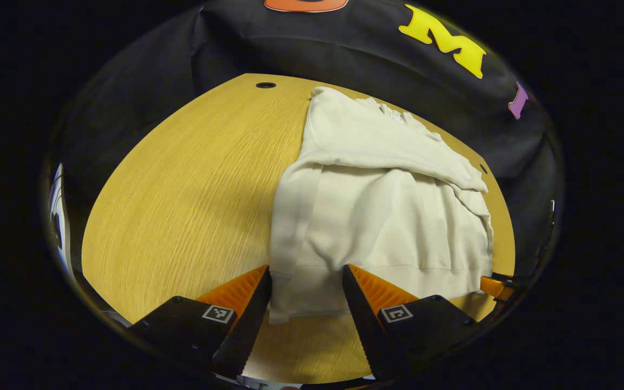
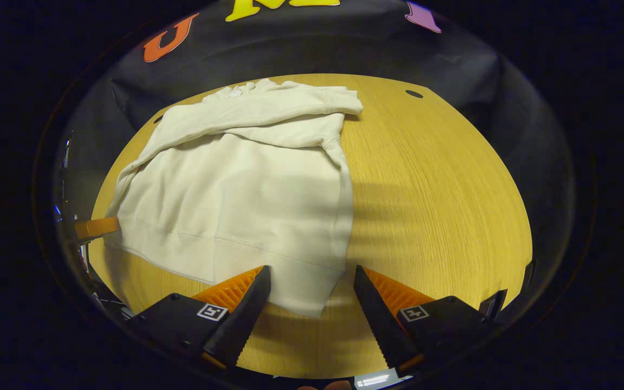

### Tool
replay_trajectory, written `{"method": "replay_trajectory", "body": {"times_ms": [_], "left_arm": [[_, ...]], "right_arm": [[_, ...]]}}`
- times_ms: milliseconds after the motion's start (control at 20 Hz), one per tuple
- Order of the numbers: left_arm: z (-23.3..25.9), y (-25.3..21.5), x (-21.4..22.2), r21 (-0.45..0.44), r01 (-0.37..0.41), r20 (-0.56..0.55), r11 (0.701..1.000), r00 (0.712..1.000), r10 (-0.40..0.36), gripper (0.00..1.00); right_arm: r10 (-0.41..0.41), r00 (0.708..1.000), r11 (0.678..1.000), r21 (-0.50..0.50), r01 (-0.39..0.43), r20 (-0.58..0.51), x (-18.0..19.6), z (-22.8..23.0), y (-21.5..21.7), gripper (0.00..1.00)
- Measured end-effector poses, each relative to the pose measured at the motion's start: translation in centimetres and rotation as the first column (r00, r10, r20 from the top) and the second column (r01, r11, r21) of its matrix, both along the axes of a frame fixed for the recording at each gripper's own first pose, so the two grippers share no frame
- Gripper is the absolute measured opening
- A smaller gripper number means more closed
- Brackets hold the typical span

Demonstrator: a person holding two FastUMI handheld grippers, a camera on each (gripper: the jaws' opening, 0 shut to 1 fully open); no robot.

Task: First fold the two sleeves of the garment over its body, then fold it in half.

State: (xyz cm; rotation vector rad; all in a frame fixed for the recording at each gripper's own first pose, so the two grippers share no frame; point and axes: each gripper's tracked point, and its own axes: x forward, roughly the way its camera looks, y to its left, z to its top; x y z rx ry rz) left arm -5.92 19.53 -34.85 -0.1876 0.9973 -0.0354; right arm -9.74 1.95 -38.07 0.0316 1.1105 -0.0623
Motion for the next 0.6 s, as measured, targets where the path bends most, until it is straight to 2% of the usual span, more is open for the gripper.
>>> {"method": "replay_trajectory", "body": {"times_ms": [100,200,250,300,350,400,550,600], "left_arm": [[0.0,0.2,-0.2,-0.028,-0.013,0.002,1.0,1.0,0.013,0.82],[-0.3,1.0,-0.3,-0.011,-0.037,-0.02,0.999,0.999,0.036,0.8],[-0.4,1.7,-0.3,0.017,-0.057,-0.037,0.998,0.998,0.058,0.73],[-0.3,2.0,-0.3,0.031,-0.074,-0.045,0.997,0.996,0.076,0.48],[-0.2,2.1,-0.3,0.037,-0.083,-0.05,0.996,0.995,0.085,0.46],[0.0,2.0,-0.3,0.044,-0.083,-0.054,0.996,0.995,0.086,0.3],[0.7,1.7,-0.3,0.044,-0.072,-0.074,0.996,0.994,0.075,0.23],[1.1,1.5,-0.2,0.037,-0.064,-0.077,0.997,0.995,0.067,0.18]], "right_arm": [[-0.001,1.0,1.0,-0.001,0.001,-0.002,0.1,0.0,0.0,0.97],[-0.003,1.0,1.0,0.0,0.003,0.001,0.2,0.1,0.2,0.99],[0.002,1.0,1.0,0.004,-0.002,0.001,0.3,0.1,0.5,0.99],[0.013,1.0,1.0,0.002,-0.013,0.0,0.3,0.0,0.7,0.93],[0.018,1.0,1.0,0.0,-0.018,-0.004,0.3,0.0,0.8,0.87],[0.012,1.0,1.0,0.003,-0.012,-0.007,0.4,-0.1,0.9,0.83],[0.017,1.0,0.999,0.028,-0.016,-0.009,0.6,0.5,1.0,0.8],[-0.004,1.0,0.998,0.058,0.005,-0.02,0.5,-0.1,1.5,0.64]]}}
